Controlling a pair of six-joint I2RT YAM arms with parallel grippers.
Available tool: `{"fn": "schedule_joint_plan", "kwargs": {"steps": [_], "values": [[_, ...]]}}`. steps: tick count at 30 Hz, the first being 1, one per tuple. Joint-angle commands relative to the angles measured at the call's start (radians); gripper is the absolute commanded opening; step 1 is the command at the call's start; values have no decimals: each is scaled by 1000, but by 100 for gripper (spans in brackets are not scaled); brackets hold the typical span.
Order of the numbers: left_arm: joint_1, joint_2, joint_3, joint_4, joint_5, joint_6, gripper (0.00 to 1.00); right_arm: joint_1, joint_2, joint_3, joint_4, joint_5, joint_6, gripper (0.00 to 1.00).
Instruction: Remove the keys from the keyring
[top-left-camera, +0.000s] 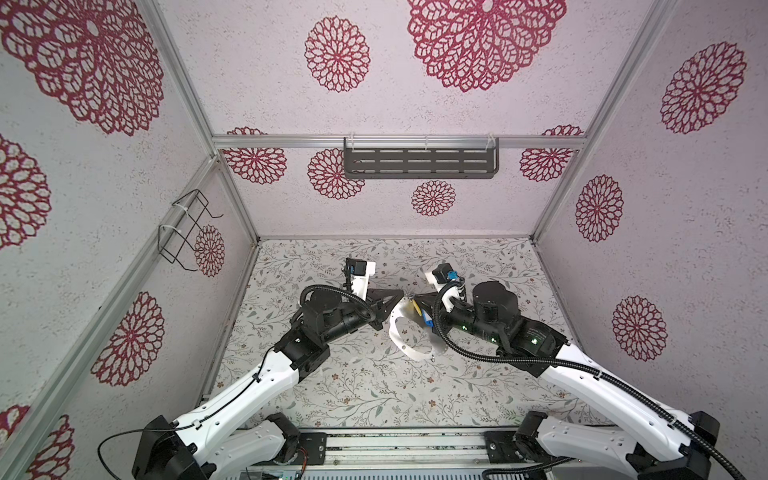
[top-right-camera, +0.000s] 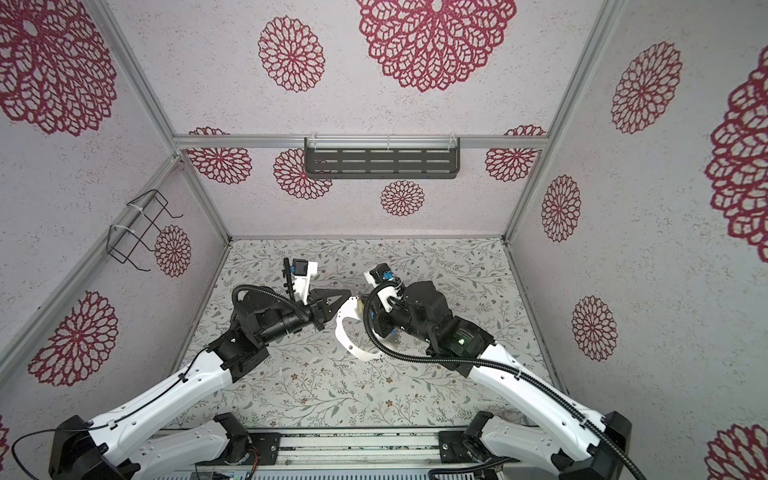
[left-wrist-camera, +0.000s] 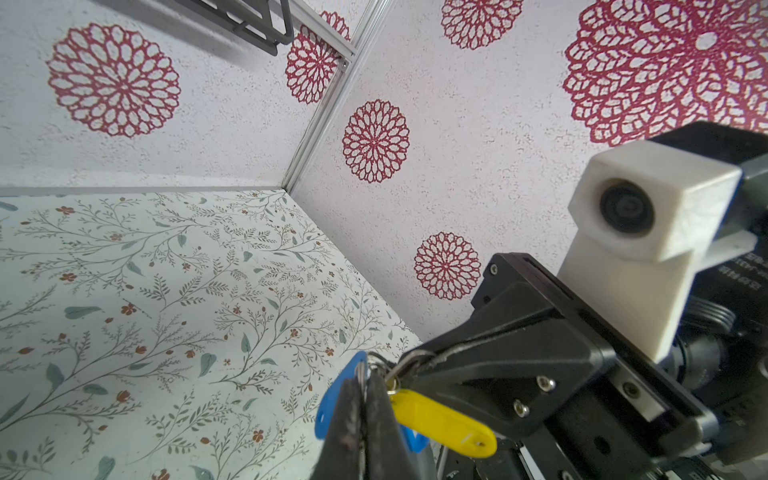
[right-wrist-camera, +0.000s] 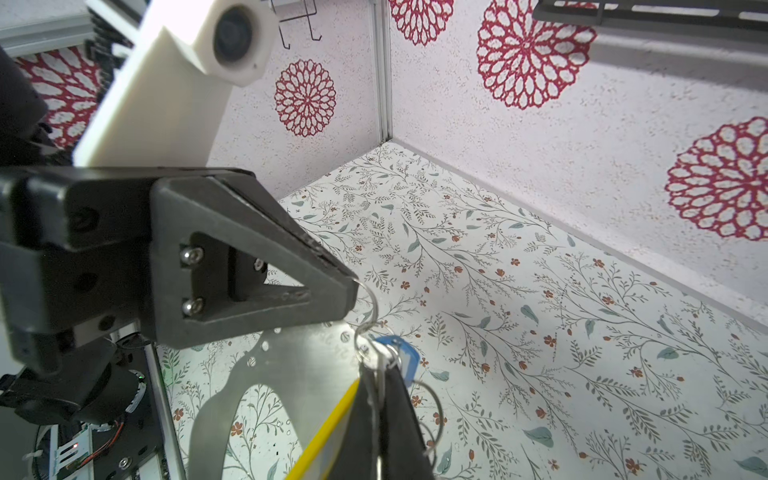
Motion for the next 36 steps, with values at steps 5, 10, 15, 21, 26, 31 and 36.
{"fn": "schedule_joint_plan", "kwargs": {"steps": [5, 10, 15, 21, 26, 31, 36], "values": [[-28, 43, 1, 158, -258, 52, 0, -9, 41, 92, -88, 40, -50, 0], [-30, 40, 4, 175, -257, 73, 0, -4, 72, 98, -122, 91, -92, 0], [-30, 27, 14, 149, -248, 97, 0, -4, 102, 97, -149, 146, -141, 0], [-30, 23, 46, 104, -198, 120, 0, -4, 166, 123, -183, 274, -188, 0], [-29, 51, 70, 34, -111, 142, 0, -18, 179, 176, -177, 319, -196, 0], [-28, 70, 58, 7, -51, 142, 0, -37, 185, 246, -168, 312, -206, 0], [-28, 87, 45, -9, -20, 133, 0, -47, 182, 302, -157, 301, -219, 0]]}}
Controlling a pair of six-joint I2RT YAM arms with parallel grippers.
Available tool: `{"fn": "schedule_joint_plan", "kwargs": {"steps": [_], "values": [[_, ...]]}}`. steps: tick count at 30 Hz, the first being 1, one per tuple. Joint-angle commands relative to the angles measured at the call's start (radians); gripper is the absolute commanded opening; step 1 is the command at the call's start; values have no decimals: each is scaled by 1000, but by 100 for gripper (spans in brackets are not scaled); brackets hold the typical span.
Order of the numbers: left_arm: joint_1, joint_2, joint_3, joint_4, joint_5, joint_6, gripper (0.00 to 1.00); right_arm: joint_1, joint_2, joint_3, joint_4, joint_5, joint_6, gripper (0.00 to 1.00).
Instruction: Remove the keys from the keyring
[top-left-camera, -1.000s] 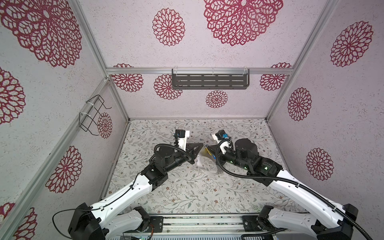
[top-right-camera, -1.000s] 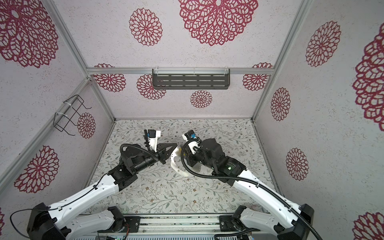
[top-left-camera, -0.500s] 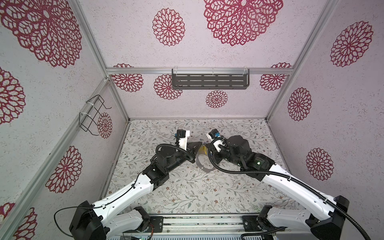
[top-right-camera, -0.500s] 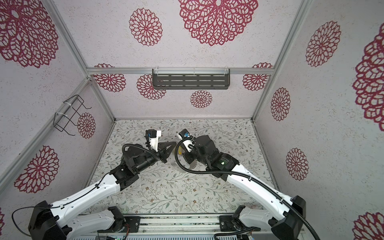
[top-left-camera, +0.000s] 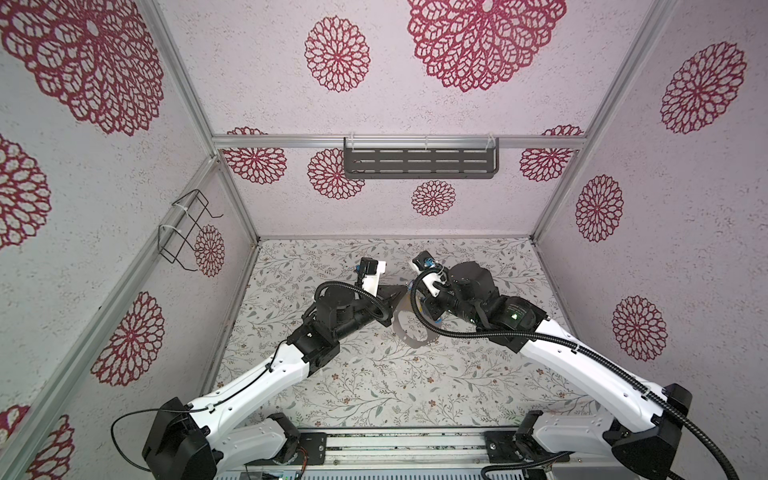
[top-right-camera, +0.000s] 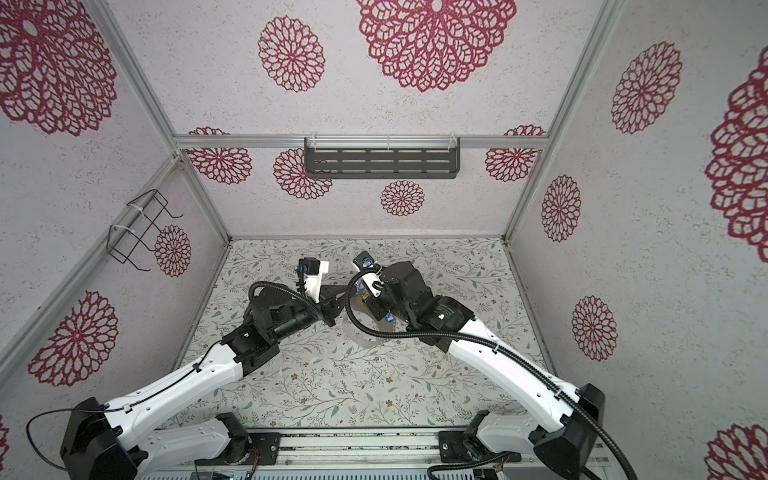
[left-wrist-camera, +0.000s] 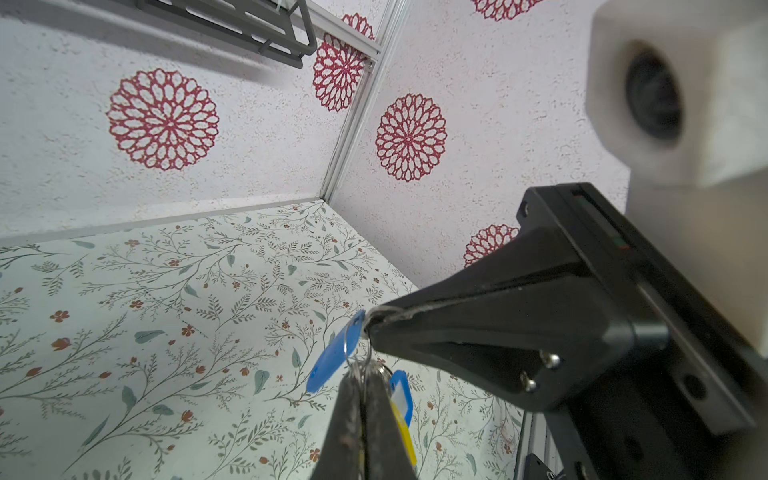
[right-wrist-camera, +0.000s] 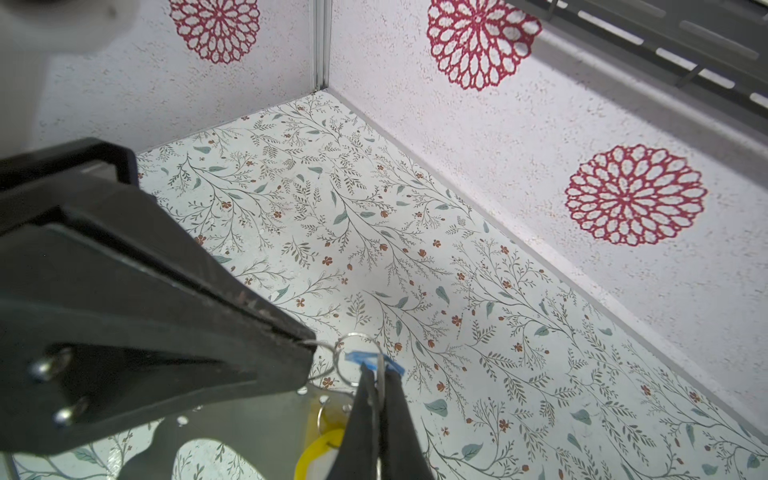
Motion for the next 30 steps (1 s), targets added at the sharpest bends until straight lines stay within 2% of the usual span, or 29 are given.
{"fn": "schedule_joint_plan", "kwargs": {"steps": [1, 12, 16, 22, 25, 30], "values": [[5, 5, 7, -19, 54, 2, 0, -45, -13, 72, 31, 104, -24, 0], [14, 26, -6, -32, 93, -10, 0, -45, -31, 138, 15, 31, -20, 0], [15, 39, -34, -24, 3, 1, 0, -46, -41, 129, 5, 20, -17, 0], [13, 34, -158, 135, -1, 206, 0, -45, -66, 66, 0, 2, 20, 0], [15, 17, -204, 190, 50, 299, 0, -46, -95, 16, 17, -9, 47, 0], [17, 0, -198, 141, 119, 436, 0, -45, -140, -74, 49, -28, 96, 0]]}}
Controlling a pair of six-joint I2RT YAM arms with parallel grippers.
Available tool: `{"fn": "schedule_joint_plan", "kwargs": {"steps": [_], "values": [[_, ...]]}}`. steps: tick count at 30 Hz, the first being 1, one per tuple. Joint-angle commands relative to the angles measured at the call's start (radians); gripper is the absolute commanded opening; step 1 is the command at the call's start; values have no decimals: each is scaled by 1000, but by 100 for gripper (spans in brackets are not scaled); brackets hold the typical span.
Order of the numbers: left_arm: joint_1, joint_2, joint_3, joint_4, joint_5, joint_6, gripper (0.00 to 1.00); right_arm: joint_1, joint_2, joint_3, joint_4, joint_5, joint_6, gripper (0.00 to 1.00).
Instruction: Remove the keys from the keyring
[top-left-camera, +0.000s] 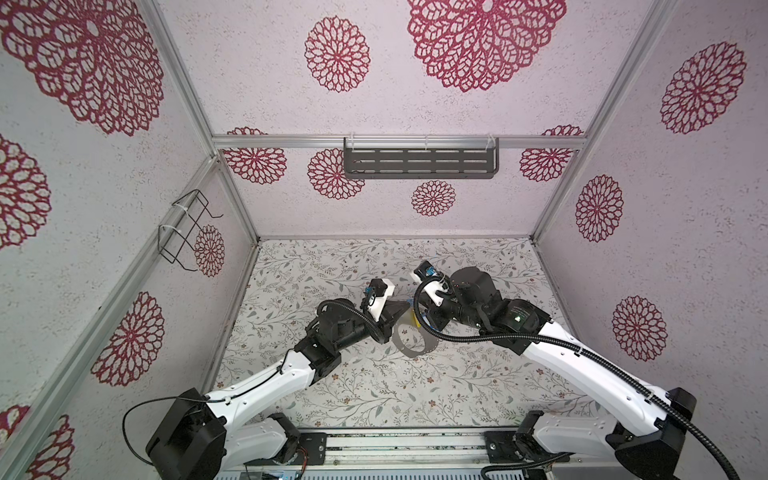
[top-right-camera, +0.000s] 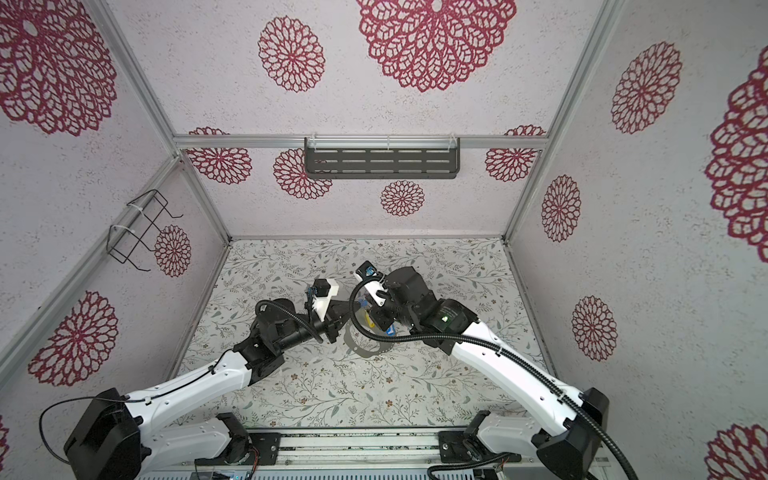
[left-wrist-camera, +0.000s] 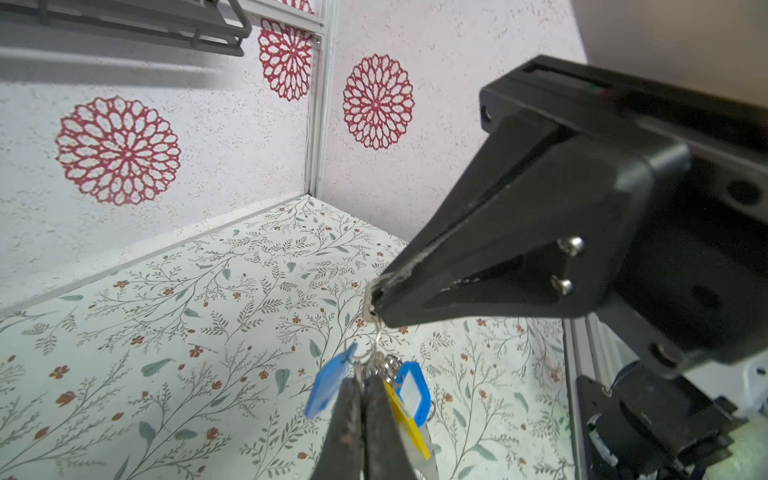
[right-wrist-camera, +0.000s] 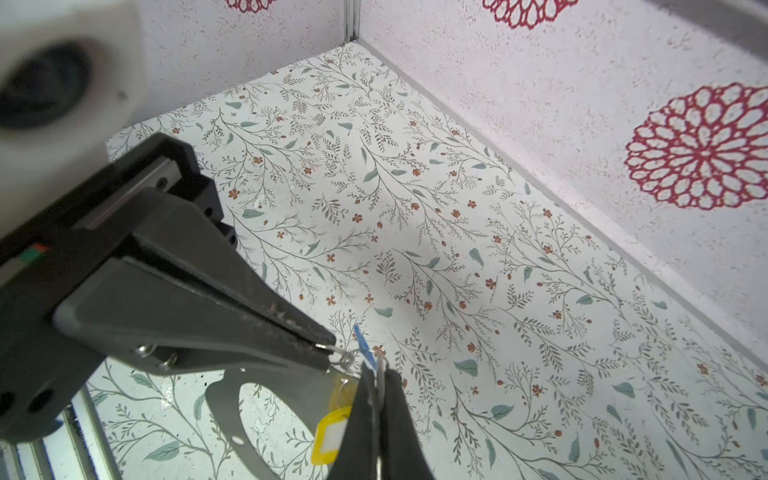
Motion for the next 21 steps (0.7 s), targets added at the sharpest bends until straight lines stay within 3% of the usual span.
{"fn": "schedule_joint_plan", "kwargs": {"steps": [1, 5, 6, 7, 8, 11, 16, 21], "values": [[11, -31, -12, -79, 32, 146, 0, -31, -96, -10, 124, 77, 56, 0], [20, -49, -6, -108, 41, 193, 0, -31, -107, -25, 139, 71, 74, 0], [25, -50, 3, -132, 42, 203, 13, -31, -107, -24, 144, 64, 78, 0], [25, -52, 15, -161, 36, 214, 36, -32, -109, -19, 153, 59, 81, 0], [25, -53, 24, -188, 17, 224, 44, -31, -109, -14, 157, 55, 81, 0], [34, -73, 45, -263, -25, 254, 53, -31, -99, 13, 149, 48, 69, 0], [66, -109, 71, -319, 7, 266, 55, -31, -76, 55, 99, 58, 31, 0], [65, -138, 125, -331, 10, 237, 51, -31, -70, 79, 86, 71, -2, 0]]}}
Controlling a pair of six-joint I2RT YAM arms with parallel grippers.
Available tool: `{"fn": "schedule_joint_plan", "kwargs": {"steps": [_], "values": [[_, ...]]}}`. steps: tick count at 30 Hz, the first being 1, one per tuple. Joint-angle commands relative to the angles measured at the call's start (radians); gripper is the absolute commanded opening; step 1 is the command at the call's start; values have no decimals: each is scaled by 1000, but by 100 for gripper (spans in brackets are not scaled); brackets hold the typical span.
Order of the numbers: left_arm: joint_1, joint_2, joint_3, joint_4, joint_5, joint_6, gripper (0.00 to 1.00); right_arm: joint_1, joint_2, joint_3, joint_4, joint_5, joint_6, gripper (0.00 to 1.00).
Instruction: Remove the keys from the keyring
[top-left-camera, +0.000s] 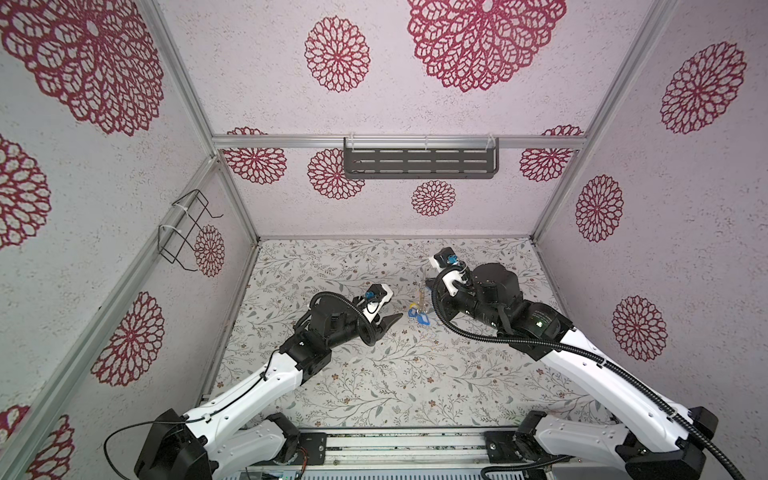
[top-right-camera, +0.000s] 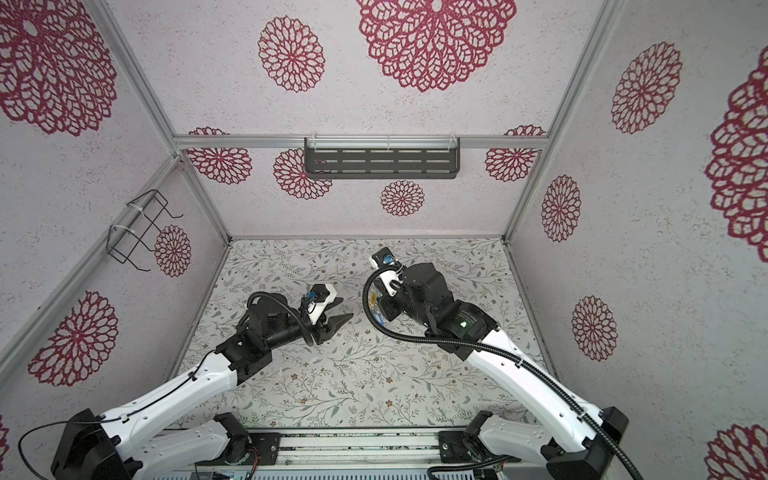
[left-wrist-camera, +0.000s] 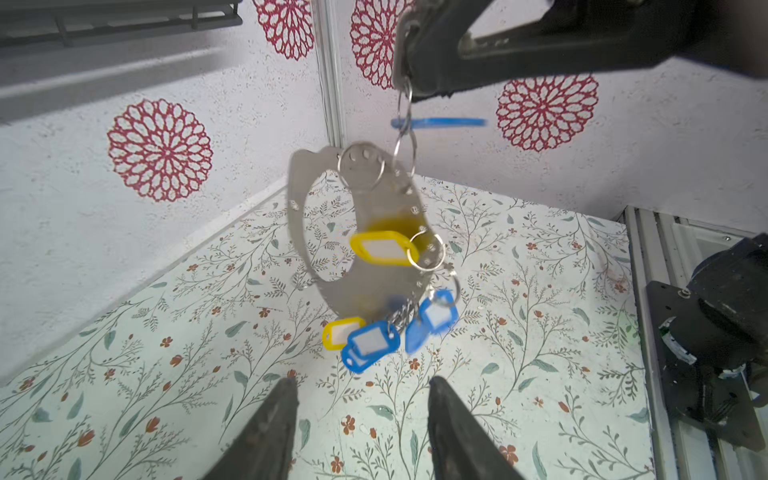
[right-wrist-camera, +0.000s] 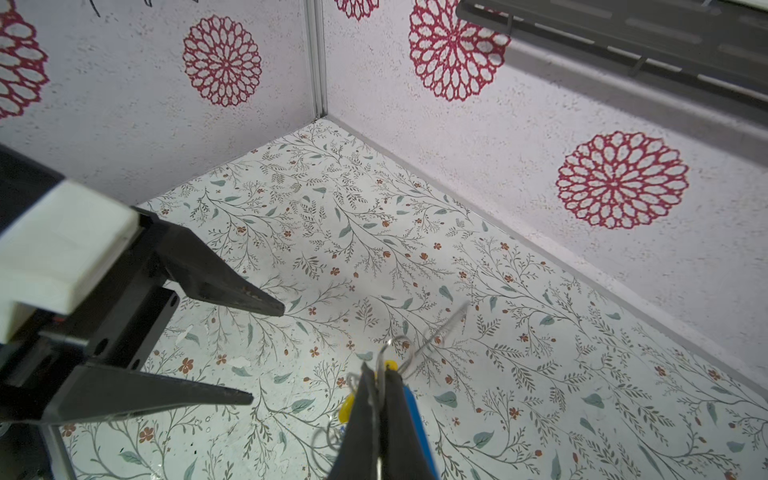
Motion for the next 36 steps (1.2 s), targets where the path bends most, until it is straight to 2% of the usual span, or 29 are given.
{"fn": "schedule_joint_plan", "kwargs": {"steps": [1, 9, 13, 19, 25, 32, 36], "values": [[7, -37, 53, -10, 1, 4, 50, -2, -4, 48, 22, 27, -36, 0], [15, -41, 121, -57, -100, 166, 52, -2, -13, 52, 27, -5, -67, 0], [34, 0, 190, -134, -91, 195, 52, -3, -28, 37, 50, -33, -71, 0], [36, 31, 230, -168, 32, 229, 52, -3, -33, 30, 66, -68, -75, 0], [37, 99, 302, -254, 172, 276, 31, -3, -40, 29, 78, -80, -77, 0], [39, 166, 337, -234, 250, 225, 29, -4, -53, 24, 85, -102, -63, 0], [37, 190, 328, -168, 279, 164, 29, -3, -59, 24, 90, -118, -54, 0]]}}
